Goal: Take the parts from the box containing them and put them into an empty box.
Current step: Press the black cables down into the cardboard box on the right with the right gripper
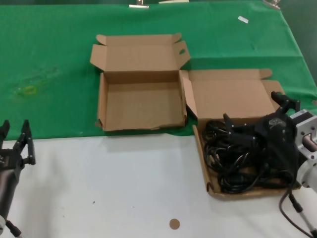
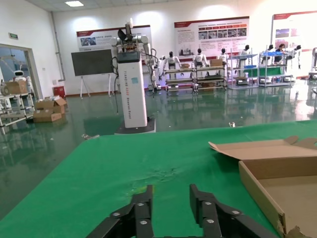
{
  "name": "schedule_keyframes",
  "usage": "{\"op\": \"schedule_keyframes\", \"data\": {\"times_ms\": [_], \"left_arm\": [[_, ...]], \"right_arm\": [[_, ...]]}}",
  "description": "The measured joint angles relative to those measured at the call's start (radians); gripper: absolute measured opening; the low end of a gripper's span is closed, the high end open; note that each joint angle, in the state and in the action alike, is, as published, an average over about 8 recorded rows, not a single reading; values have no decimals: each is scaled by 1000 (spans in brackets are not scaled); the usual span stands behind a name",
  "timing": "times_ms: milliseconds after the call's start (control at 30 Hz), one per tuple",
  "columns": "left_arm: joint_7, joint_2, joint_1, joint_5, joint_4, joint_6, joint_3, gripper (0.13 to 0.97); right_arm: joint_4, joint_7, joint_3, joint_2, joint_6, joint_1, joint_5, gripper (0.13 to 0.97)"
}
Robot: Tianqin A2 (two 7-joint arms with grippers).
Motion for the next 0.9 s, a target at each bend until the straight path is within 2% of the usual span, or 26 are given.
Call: {"op": "schedule_keyframes", "data": {"times_ms": [100,300,567,700,900], "left_arm": [[0,0,0,0,0,0,0,389],[0,0,0,0,0,0,0,275],[0,0,0,0,0,0,0,187],[0,0,0,0,0,0,0,157],[0,0,0,0,0,0,0,147]], "right_arm": [[12,-3,-45,71,-8,15,38,966],[22,5,-133,204,-60,58,74,966],[20,65,-241,383,-199,146,28,966],[3,108,-244,443,-293,174,-34,966],[-41,135,-181,486,-459,191,-128,966]]}}
